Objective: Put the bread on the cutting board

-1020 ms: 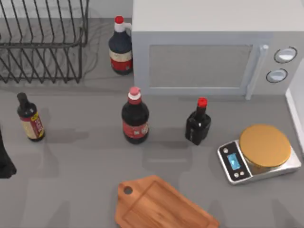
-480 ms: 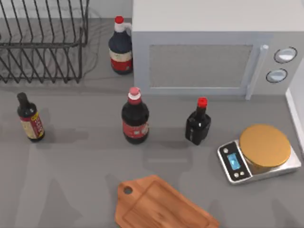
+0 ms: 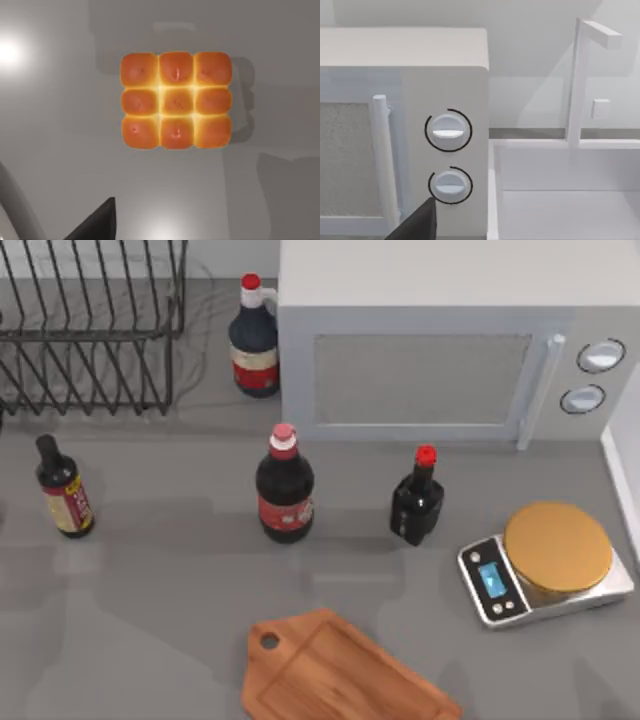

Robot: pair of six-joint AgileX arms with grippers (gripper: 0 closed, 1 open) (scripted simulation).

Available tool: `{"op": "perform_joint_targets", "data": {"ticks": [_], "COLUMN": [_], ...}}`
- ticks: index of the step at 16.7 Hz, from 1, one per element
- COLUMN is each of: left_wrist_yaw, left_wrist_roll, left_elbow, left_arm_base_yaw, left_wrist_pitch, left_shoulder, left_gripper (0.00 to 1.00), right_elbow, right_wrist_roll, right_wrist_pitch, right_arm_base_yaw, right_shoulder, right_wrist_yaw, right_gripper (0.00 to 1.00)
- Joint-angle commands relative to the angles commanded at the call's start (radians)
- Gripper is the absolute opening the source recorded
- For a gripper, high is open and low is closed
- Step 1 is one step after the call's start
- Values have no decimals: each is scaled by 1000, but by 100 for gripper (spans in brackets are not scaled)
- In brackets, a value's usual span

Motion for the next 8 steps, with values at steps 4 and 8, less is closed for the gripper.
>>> {"op": "perform_joint_targets", "data": {"ticks": [4,8], "left_wrist_yaw": [0,2], "left_wrist_roll": [24,34], "left_elbow": [217,328], "left_arm_base_yaw": [36,51], "left_wrist_pitch": [-138,-202], "left_shoulder": [257,388], "left_gripper": [100,100], "right_elbow": [0,0], "right_wrist_roll": [0,0], "right_wrist_pitch": [0,0], "right_arm_base_yaw": [0,0], "right_shoulder": [0,0], "right_wrist_yaw": [0,0], "right_gripper": [100,100]}}
